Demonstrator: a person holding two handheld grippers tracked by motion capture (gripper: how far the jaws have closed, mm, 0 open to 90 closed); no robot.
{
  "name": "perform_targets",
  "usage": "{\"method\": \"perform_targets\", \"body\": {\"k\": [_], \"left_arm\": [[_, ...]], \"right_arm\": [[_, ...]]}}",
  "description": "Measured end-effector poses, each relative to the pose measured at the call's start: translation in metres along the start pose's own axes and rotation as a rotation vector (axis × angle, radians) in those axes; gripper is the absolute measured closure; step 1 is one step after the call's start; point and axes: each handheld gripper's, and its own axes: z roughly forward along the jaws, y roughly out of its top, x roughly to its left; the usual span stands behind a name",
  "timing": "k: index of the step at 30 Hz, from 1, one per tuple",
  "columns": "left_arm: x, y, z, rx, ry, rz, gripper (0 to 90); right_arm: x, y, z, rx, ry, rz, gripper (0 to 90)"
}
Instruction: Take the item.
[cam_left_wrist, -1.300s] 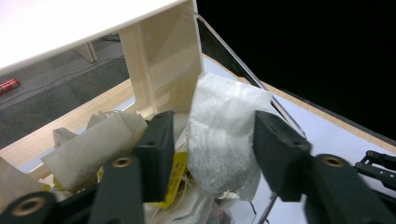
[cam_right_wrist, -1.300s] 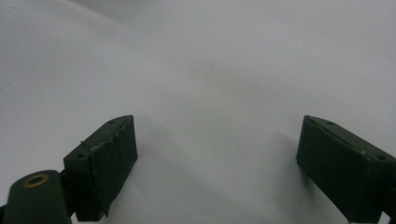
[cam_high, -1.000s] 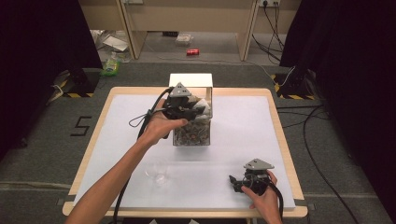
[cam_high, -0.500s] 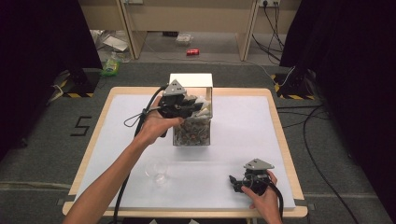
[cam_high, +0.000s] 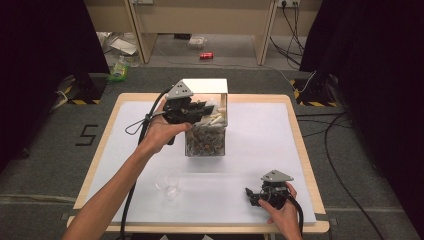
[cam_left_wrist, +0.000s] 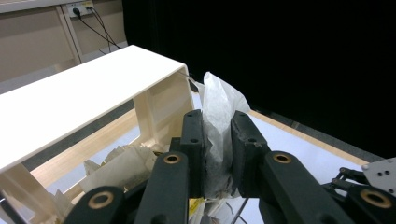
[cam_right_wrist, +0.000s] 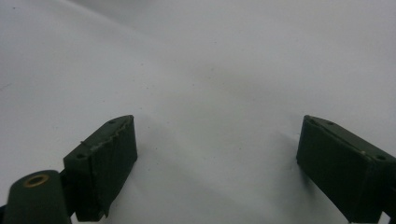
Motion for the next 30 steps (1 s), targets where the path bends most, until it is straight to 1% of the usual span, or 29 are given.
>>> {"method": "perform_targets", "body": {"k": [6,8,12,14,22,26,30], "left_arm": [[0.001,0.004,-0.009,-0.018,-0.002,0.002,76.7],[0.002,0.005,-0.014,-0.029,-0.008,-0.005,76.8],[0.003,0.007,-0.02,-0.039,-0.004,-0.001,76.8],[0.004,0.008,-0.023,-0.049,-0.008,-0.008,76.8],[0.007,0.014,-0.038,-0.071,-0.015,-0.01,76.8],[0.007,0.014,-0.046,-0.072,-0.014,-0.001,76.7],[0.005,0.013,-0.055,-0.08,-0.029,0.004,76.7]], "right_arm": [[0.0,0.0,0.0,-0.001,0.0,0.001,12.8],[0.0,0.0,0.0,-0.001,0.0,0.001,12.8],[0.0,0.0,0.0,-0.001,-0.001,0.0,12.8],[0.0,0.0,0.0,-0.001,-0.001,0.0,12.8],[0.0,0.0,0.0,-0.001,0.0,0.001,12.8],[0.0,0.0,0.0,-0.001,0.0,0.001,12.8],[0.0,0.0,0.0,-0.001,-0.001,0.001,12.8]]}}
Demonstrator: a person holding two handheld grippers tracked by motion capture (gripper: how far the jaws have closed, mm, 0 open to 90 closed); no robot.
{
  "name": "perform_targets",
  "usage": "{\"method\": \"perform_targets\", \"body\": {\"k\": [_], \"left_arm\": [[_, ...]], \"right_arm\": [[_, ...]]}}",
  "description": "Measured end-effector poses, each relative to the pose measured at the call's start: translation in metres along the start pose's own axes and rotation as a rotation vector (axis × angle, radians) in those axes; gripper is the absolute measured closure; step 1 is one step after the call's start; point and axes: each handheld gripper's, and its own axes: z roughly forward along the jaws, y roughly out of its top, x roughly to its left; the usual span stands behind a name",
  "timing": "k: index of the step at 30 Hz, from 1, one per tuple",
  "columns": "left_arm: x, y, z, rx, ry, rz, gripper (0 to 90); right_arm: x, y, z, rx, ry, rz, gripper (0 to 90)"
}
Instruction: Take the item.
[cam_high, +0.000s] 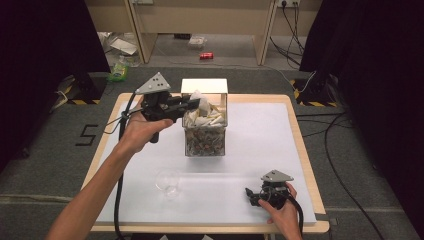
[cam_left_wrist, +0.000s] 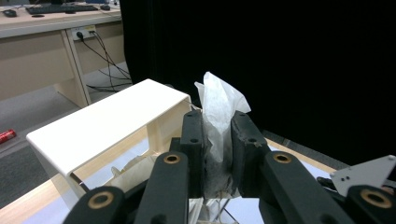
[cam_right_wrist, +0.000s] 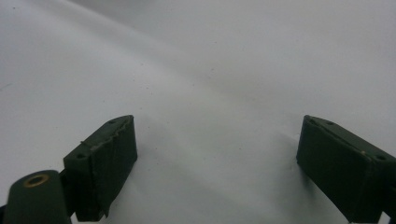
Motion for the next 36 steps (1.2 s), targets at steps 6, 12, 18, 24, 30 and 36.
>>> {"method": "perform_targets", "body": {"k": [6,12,18,24,30,36], "left_arm": [[-0.006,-0.006,-0.016,-0.01,-0.029,0.001,76.7],[-0.011,-0.015,-0.031,-0.022,-0.038,0.004,76.7],[-0.015,-0.026,-0.041,-0.042,-0.06,-0.007,76.7],[-0.02,-0.038,-0.052,-0.067,-0.07,-0.011,76.6],[-0.024,-0.053,-0.062,-0.071,-0.075,-0.009,76.6],[-0.025,-0.074,-0.068,-0.062,-0.073,-0.025,76.6]], "right_arm": [[0.0,0.0,0.0,0.0,0.0,0.0,12.8],[0.0,0.0,0.0,0.0,-0.001,-0.001,12.8],[0.0,0.0,0.0,0.0,-0.001,-0.001,12.8],[0.0,0.0,0.0,0.001,-0.001,-0.002,12.8],[0.0,0.0,0.0,-0.001,-0.001,-0.001,12.8],[0.001,0.0,0.0,0.0,-0.001,0.004,12.8]]}}
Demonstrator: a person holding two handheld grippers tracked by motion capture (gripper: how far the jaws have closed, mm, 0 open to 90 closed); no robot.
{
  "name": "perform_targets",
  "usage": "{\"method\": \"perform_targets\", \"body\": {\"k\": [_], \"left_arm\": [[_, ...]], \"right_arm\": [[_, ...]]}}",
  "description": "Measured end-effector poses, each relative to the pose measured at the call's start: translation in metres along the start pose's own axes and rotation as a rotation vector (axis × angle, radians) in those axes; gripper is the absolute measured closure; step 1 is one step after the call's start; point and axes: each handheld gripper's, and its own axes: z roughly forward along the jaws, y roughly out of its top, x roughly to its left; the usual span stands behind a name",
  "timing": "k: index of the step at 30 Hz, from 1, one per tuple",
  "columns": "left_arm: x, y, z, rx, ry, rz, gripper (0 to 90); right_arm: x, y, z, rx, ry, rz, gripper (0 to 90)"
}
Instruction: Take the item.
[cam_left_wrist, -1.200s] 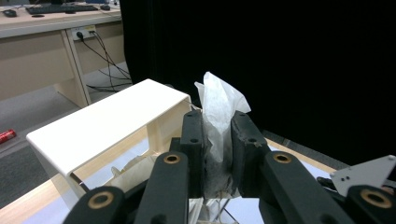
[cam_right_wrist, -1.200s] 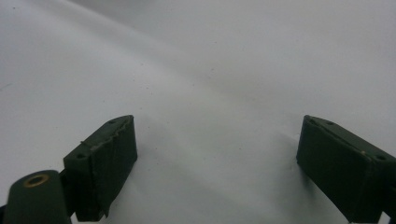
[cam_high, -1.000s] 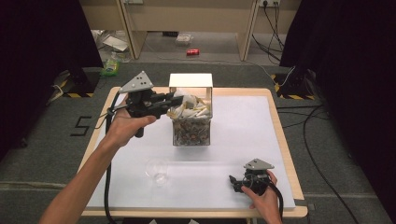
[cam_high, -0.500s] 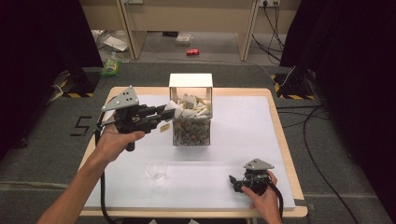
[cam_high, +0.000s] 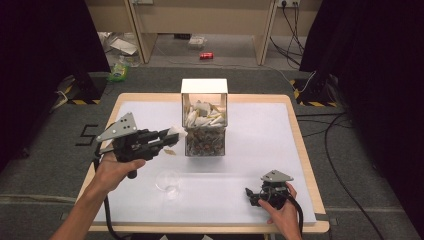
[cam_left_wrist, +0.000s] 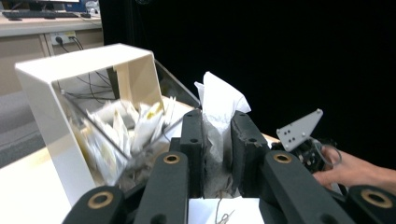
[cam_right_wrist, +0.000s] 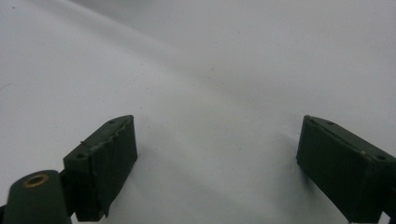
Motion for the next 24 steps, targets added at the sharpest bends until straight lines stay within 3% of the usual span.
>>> {"method": "perform_targets", "body": {"k": [6,24], "left_arm": [[-0.003,-0.02,-0.004,0.028,0.002,0.0,76.5],[-0.003,-0.064,-0.009,0.03,0.032,-0.024,76.5]], "right_arm": [[0.0,0.0,0.0,0.0,0.0,-0.001,12.8],[0.0,0.0,0.0,0.0,-0.001,-0.002,12.8]]}}
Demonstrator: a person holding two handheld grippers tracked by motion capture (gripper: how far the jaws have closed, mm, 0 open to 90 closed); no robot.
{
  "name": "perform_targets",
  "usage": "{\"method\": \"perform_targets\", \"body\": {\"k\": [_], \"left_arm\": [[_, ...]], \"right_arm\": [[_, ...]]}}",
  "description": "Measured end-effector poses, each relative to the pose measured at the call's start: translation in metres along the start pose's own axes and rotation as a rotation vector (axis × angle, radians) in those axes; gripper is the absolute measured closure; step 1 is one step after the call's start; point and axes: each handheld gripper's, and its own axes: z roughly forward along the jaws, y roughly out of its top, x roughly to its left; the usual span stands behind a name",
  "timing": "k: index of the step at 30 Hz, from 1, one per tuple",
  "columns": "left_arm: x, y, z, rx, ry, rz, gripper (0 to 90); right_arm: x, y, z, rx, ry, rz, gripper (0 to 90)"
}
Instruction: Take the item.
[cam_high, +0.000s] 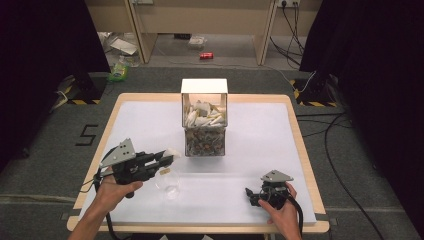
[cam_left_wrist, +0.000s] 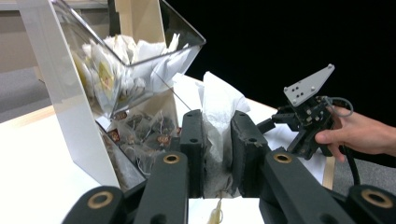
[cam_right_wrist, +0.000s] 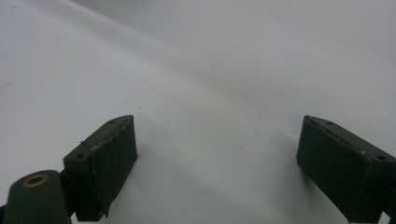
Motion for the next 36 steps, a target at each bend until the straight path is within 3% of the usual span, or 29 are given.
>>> {"method": "perform_targets", "body": {"k": [11,26,36], "left_arm": [[0.0,-0.018,0.001,0.017,0.015,-0.003,76.5],[0.003,-0.051,0.005,0.066,0.023,-0.051,76.4],[0.004,-0.065,0.009,0.099,0.031,-0.057,76.1]], "right_arm": [[0.0,0.0,0.0,0.0,0.0,0.0,12.8],[0.0,0.0,0.0,0.0,0.0,0.0,12.8],[0.0,0.0,0.0,0.0,0.0,-0.001,12.8]]}}
